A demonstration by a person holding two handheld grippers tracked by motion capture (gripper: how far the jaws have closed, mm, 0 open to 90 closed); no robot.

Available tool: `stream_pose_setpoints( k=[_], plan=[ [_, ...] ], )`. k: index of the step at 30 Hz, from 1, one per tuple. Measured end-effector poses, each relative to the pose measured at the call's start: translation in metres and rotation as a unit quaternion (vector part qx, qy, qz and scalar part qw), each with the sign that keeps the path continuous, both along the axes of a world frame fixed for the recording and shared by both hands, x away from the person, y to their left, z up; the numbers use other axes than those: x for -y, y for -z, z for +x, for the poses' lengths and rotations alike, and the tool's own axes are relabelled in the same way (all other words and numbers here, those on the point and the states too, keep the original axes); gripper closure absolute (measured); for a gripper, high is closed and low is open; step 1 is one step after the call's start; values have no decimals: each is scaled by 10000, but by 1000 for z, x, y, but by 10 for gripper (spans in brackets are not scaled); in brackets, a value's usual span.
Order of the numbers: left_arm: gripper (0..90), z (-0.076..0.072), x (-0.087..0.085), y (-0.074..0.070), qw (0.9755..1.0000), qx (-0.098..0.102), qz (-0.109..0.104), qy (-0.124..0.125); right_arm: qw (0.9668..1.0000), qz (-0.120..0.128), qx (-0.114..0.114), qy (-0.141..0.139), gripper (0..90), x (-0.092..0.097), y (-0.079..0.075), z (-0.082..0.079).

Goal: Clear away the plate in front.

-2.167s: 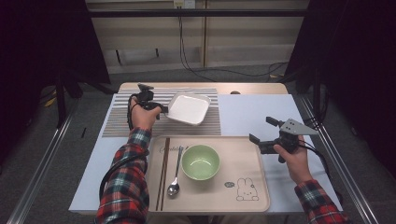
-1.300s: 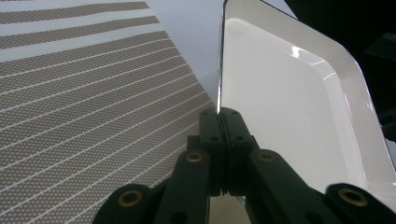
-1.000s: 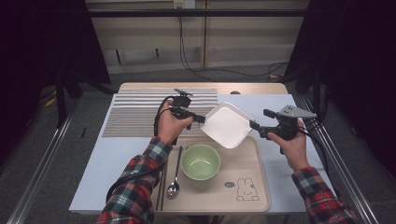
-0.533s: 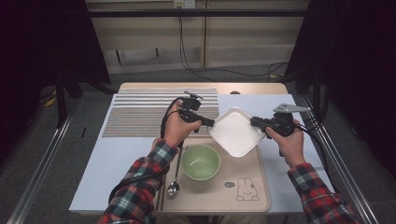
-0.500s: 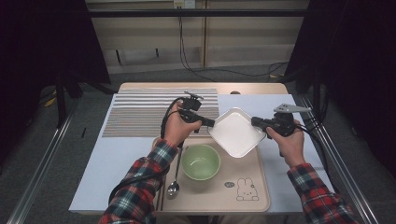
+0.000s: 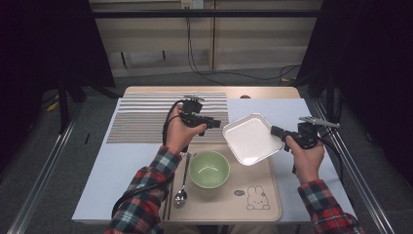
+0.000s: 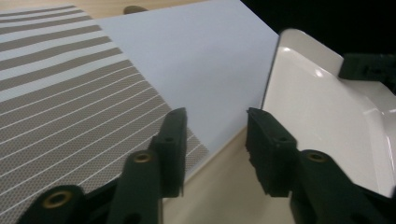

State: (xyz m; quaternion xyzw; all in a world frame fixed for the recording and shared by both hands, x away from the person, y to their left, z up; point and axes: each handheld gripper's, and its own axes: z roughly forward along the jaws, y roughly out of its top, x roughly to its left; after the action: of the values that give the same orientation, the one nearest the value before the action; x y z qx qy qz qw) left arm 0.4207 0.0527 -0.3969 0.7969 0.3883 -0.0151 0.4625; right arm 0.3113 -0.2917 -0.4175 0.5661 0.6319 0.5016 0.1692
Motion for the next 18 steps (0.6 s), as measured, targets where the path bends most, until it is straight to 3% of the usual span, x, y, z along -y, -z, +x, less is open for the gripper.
stream_pose_setpoints(
  k=[7, 11, 15, 18],
  plan=[
    [408, 0, -27, -3, 9991, 264, 127, -313, 9978, -23, -69, 666, 900, 2, 12, -19],
    [317, -2, -39, 0, 9982, 312, 187, -476, 9958, -96, -52, 910, 900, -1, 16, -29],
    [227, -5, -52, 2, 9964, 441, 247, -683, 9924, -160, -27, 1220, 900, -6, 17, -39],
    [209, -8, -59, 2, 9949, 541, 293, -800, 9897, -158, 26, 1425, 900, -8, 18, -47]
  ],
)
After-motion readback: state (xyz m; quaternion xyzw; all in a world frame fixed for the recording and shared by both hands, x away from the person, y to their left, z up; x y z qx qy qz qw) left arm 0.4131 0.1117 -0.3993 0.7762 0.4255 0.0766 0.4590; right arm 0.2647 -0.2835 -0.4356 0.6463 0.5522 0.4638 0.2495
